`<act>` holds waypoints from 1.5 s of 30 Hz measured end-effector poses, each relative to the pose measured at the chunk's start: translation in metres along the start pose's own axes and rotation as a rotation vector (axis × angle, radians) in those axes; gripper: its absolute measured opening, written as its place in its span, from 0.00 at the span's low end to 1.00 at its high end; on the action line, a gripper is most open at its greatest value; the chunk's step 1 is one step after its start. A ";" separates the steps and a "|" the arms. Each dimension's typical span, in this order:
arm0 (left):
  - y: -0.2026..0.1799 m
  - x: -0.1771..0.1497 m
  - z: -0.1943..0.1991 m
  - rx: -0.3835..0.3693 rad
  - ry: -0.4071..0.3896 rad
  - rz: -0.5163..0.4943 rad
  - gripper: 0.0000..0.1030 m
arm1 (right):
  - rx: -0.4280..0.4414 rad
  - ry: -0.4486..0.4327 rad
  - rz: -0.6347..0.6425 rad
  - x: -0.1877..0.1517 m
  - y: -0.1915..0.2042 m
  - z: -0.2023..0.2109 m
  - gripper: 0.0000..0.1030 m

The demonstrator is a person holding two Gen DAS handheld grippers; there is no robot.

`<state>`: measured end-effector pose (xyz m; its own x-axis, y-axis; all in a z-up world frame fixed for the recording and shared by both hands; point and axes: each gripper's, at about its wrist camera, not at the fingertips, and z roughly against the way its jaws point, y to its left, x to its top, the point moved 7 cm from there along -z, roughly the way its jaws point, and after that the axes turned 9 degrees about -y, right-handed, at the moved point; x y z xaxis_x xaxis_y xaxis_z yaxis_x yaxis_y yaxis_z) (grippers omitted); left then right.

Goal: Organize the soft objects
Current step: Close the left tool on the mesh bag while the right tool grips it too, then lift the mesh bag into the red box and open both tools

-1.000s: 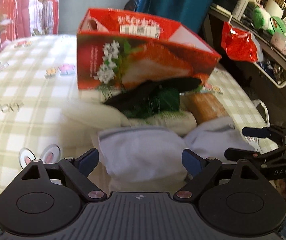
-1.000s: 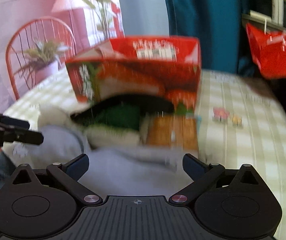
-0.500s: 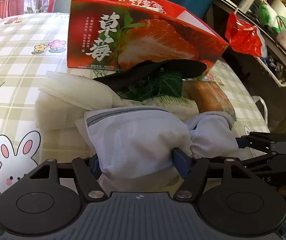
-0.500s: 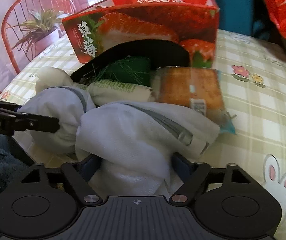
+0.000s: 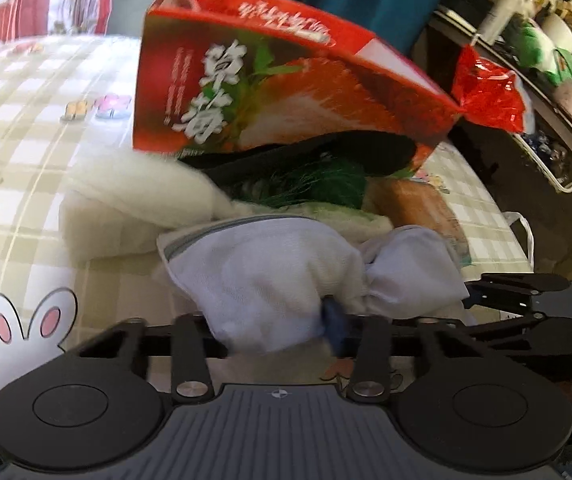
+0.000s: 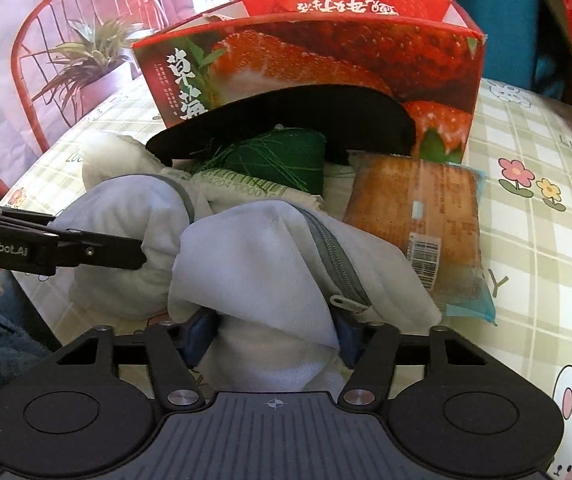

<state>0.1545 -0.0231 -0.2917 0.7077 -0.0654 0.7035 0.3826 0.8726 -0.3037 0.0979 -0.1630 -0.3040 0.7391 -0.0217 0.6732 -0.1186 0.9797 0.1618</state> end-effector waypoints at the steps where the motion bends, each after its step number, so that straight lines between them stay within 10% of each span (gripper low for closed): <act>1: -0.002 0.000 0.002 0.000 -0.008 -0.013 0.33 | 0.003 -0.005 -0.001 0.000 0.001 0.002 0.43; 8: -0.006 0.005 0.018 0.001 -0.045 -0.031 0.25 | 0.032 -0.037 0.009 0.005 0.012 0.014 0.27; 27: -0.028 0.047 0.071 -0.018 -0.216 -0.080 0.25 | 0.045 -0.241 0.050 0.050 0.026 0.066 0.26; 45: -0.040 0.159 0.072 -0.049 -0.351 -0.112 0.25 | 0.043 -0.404 0.089 0.154 0.011 0.092 0.26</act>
<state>0.2088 -0.0330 -0.1212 0.4163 0.0184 0.9090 0.4802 0.8445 -0.2370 0.1493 -0.1735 -0.1320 0.4057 -0.0228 0.9137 -0.2040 0.9722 0.1148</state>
